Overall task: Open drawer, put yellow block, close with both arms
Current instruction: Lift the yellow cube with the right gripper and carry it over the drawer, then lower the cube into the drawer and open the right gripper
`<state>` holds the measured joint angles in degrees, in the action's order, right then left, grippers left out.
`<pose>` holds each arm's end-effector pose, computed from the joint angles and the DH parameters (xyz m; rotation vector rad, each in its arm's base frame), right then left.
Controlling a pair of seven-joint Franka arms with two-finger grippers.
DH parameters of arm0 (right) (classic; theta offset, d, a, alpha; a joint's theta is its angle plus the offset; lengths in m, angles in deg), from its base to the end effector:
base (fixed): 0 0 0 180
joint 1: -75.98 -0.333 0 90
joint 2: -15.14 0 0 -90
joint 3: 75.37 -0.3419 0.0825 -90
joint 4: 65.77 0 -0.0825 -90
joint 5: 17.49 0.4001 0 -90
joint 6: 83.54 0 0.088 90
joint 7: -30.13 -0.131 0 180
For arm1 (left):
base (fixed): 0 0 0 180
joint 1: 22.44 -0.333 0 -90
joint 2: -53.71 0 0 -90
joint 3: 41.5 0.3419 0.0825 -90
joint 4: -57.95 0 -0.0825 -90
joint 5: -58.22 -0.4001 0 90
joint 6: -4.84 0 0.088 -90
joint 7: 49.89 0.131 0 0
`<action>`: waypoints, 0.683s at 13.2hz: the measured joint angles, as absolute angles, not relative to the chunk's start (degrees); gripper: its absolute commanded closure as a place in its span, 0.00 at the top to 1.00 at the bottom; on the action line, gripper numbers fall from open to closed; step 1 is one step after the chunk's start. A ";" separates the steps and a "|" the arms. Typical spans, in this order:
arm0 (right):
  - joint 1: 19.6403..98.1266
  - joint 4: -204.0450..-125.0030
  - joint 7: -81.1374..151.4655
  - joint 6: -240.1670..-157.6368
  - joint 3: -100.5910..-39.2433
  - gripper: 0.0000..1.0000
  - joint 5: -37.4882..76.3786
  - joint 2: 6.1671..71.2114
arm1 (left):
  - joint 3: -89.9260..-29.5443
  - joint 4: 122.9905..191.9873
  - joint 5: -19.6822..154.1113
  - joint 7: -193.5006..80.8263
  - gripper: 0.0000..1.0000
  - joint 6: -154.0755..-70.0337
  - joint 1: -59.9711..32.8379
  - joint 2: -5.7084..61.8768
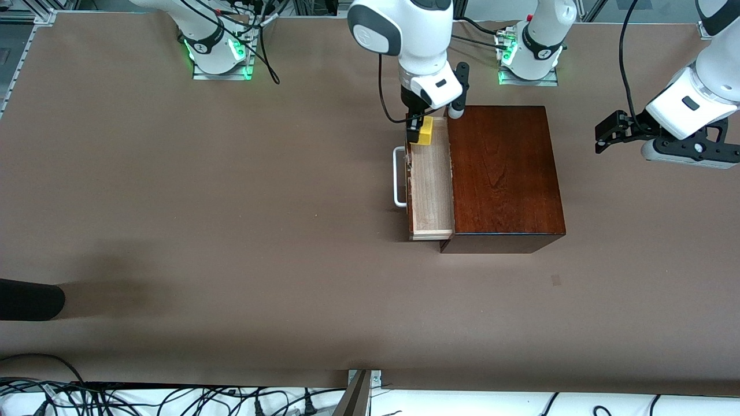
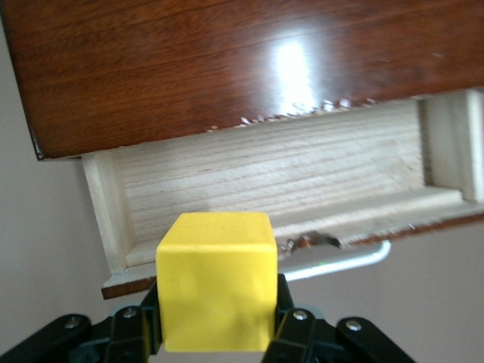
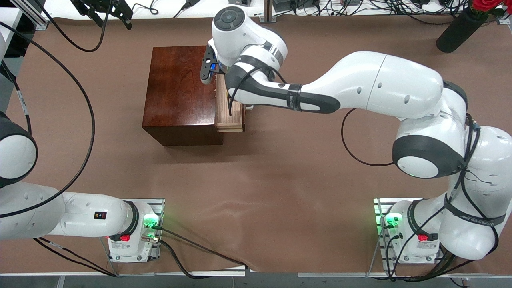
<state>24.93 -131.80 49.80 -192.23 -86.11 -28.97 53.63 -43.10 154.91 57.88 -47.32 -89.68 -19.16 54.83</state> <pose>0.4215 0.6598 0.4104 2.3332 2.0326 0.1627 0.5652 -0.0477 0.5848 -3.1278 0.2045 0.0359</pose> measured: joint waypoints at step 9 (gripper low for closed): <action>24.81 -131.49 56.95 -199.47 -85.51 0.06 -30.61 58.73 | -43.11 154.86 57.88 -47.32 1.00 -89.67 -19.16 54.83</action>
<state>24.81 -131.49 56.95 -199.47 -85.51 -30.61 58.73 -43.11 154.86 57.88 -47.32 -89.67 -19.16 54.83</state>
